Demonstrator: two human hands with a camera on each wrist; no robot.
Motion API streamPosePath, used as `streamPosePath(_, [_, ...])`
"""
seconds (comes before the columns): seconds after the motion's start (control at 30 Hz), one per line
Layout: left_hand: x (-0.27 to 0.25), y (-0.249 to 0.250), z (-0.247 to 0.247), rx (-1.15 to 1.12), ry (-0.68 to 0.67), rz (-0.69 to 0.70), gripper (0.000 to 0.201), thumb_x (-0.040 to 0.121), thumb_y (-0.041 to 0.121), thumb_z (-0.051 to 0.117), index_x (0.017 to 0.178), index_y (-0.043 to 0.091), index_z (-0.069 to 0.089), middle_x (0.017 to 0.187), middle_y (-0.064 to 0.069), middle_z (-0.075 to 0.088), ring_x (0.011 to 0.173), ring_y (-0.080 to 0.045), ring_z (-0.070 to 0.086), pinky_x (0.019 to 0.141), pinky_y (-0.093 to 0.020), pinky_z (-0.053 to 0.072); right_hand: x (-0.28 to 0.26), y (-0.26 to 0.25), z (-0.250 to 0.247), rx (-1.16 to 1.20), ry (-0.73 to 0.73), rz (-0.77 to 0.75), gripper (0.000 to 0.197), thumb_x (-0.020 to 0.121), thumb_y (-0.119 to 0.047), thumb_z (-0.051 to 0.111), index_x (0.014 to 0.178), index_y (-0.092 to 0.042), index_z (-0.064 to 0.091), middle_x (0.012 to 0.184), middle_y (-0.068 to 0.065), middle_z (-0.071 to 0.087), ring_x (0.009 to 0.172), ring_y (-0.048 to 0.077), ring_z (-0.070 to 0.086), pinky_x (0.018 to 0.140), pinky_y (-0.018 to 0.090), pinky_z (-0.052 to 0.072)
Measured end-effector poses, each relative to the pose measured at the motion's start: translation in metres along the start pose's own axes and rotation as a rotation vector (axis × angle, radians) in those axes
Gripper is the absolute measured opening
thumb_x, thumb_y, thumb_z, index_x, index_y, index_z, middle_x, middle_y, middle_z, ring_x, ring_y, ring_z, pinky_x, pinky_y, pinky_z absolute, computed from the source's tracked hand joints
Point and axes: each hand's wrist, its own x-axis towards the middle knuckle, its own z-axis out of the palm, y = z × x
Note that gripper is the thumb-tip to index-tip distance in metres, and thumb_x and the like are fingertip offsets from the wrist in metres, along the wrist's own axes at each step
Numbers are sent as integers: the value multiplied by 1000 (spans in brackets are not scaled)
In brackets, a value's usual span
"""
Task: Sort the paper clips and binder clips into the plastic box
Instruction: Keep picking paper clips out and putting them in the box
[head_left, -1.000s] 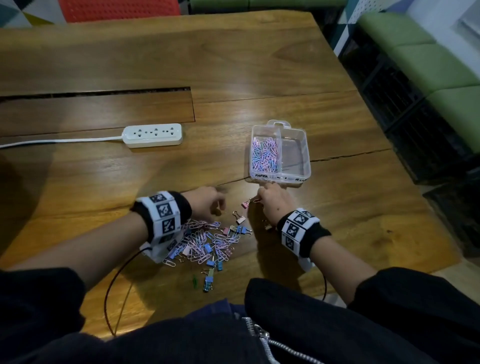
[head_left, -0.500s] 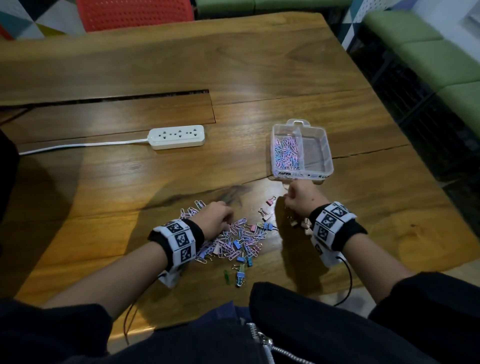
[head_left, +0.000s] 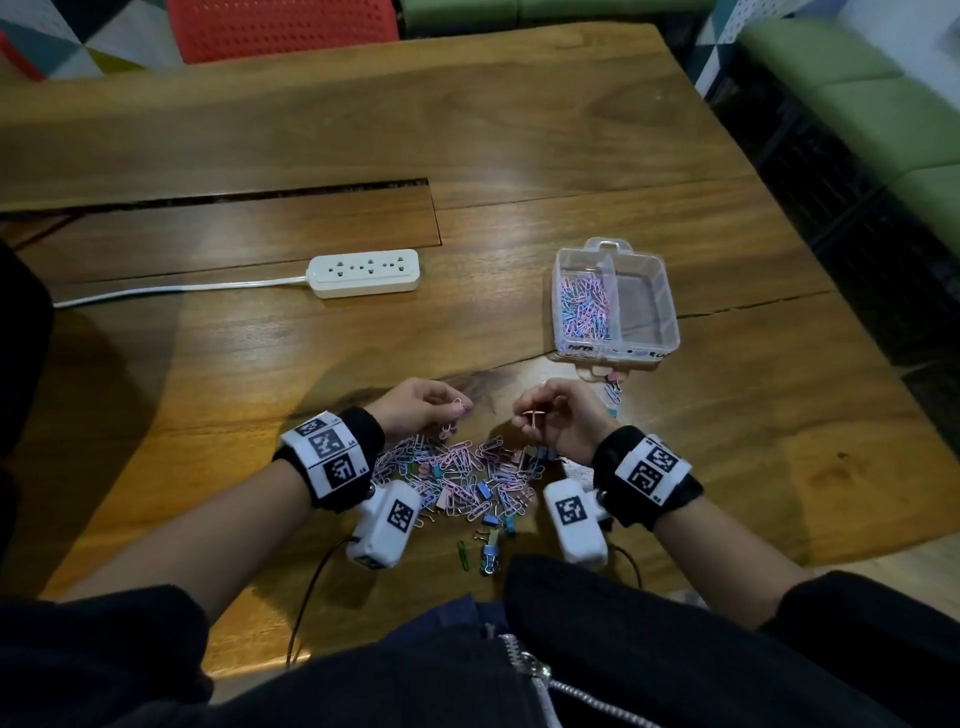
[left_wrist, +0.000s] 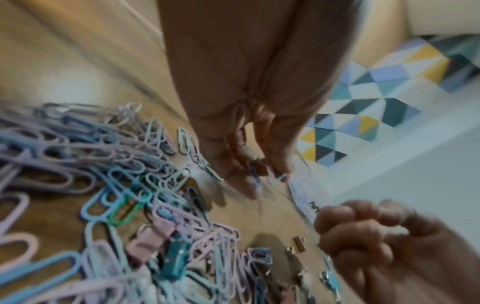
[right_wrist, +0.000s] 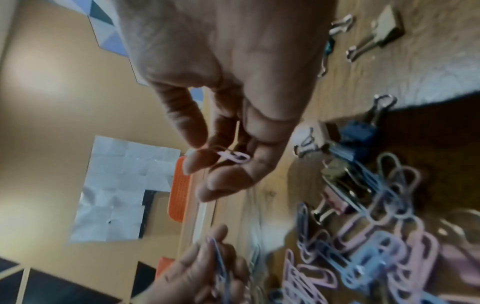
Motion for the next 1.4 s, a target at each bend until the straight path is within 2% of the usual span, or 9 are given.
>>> streamPosePath(0.13, [2,4,-6,-273,70,-135,22,93,-3,34,86,1,55,90,-13,48,70,-18,51,50,-19,53,3,10,21,-364,-35,-35,29,86,-6,41,58,-11,46,51,-1,53,53,15,43,50,22,36])
streamPosePath(0.23, [4,1,-10,-406,100,-163,20,90,-1,33,77,4,48,76,-9,45,60,-16,41,51,-23,40,9,25,33,-1034,-19,-258,19,80,-10,63,69,-15,49,71,0,51,64,12,46,60,20,44])
streamPosePath(0.3, [4,-4,-14,-400,117,-168,20,89,3,34,72,8,44,66,-5,42,54,-14,36,48,-22,34,14,35,37,-1399,-37,-348,22,75,-21,70,91,-13,56,99,7,52,89,18,52,82,29,48])
streamPosePath(0.47, [-3,-12,-19,-289,167,-245,19,93,4,36,78,9,46,41,5,31,41,-10,31,34,-15,27,20,49,41,-1592,-46,-314,38,77,-24,67,111,-14,55,118,11,41,112,24,39,98,37,40])
streamPosePath(0.63, [-11,-20,-14,138,124,-143,27,94,2,30,75,11,46,58,0,35,41,-9,36,35,-16,29,21,55,37,-1618,-57,-298,24,83,-19,59,102,-5,56,117,11,44,112,24,42,98,35,40])
streamPosePath(0.77, [-14,-33,-9,685,110,-61,10,92,22,46,90,13,47,82,-2,50,75,-19,46,58,-26,35,19,52,31,-1603,-67,-333,12,85,-14,57,94,-6,54,110,12,50,104,25,47,92,35,41])
streamPosePath(0.9, [-13,-40,-6,971,159,-11,52,78,50,62,112,15,43,105,0,53,94,-18,52,76,-30,43,16,46,26,-1488,-31,-358,10,85,-9,57,81,-12,48,96,10,54,86,20,49,68,21,41])
streamPosePath(1.23, [-1,-30,18,1190,269,-27,38,90,39,50,104,5,58,110,-9,59,105,-27,56,85,-39,48,8,21,7,-679,47,-67,23,89,-4,46,74,-19,53,73,-2,57,67,14,50,55,23,37])
streamPosePath(1.4, [4,-22,9,890,167,69,33,96,29,42,72,9,51,73,-7,46,68,-21,49,63,-30,44,3,10,0,-275,7,23,26,90,-6,34,68,-13,46,56,-3,42,52,10,34,48,20,27])
